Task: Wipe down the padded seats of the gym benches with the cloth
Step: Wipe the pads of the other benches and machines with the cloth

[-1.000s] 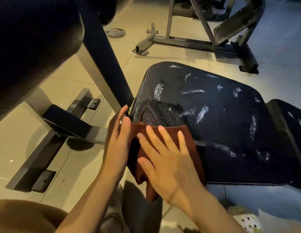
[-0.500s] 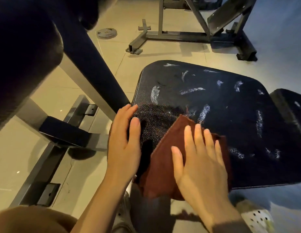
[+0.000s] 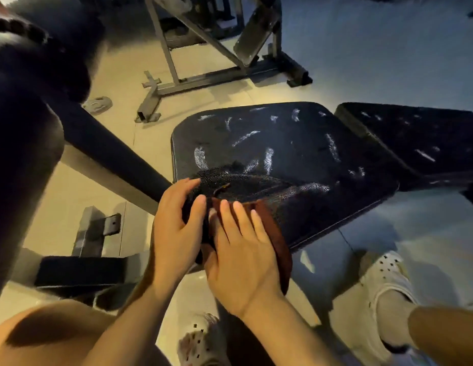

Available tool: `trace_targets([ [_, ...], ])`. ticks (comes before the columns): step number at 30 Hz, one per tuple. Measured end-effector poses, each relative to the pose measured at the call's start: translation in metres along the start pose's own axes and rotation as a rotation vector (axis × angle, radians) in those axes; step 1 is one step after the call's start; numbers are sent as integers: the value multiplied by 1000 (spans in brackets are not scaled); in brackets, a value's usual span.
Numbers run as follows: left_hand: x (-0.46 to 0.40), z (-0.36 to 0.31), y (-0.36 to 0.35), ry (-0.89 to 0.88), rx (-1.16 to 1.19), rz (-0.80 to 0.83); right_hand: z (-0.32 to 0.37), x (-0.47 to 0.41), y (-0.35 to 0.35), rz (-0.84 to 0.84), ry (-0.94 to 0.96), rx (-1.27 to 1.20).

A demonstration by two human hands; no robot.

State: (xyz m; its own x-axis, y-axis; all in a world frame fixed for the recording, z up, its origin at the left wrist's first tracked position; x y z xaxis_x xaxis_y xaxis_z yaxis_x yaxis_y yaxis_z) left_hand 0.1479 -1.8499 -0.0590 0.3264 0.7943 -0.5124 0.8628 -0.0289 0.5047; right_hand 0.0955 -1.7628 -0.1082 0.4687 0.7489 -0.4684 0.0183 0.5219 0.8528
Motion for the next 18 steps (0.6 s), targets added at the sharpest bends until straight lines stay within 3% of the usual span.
trace_targets([
  [3, 4, -15, 0, -146, -49, 160, -16, 1, 3, 0, -51, 7],
  [12, 36, -44, 26, -625, -268, 520, -109, 22, 24, 90, -591, 123],
  [15, 36, -46, 33, -650, -205, 542, -81, 24, 28, 40, -585, 124],
  [18, 26, -27, 37, -581, -244, 560, -22, 30, 23, 21, -455, 139],
])
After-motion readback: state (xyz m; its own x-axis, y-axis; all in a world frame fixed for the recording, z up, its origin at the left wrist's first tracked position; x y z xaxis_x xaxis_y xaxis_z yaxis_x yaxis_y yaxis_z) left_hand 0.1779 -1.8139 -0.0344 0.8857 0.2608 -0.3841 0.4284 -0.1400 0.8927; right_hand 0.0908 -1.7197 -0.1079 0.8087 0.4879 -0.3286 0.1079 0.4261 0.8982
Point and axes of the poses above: each hand's wrist, its own x-axis away from the middle knuckle, its own y-axis out of the back of the hand, z = x × y, the point moved 9 cm from there along -x, towards the middle knuckle, and after that the axes turned 14 degrees about -z, right-handed, at the moved point
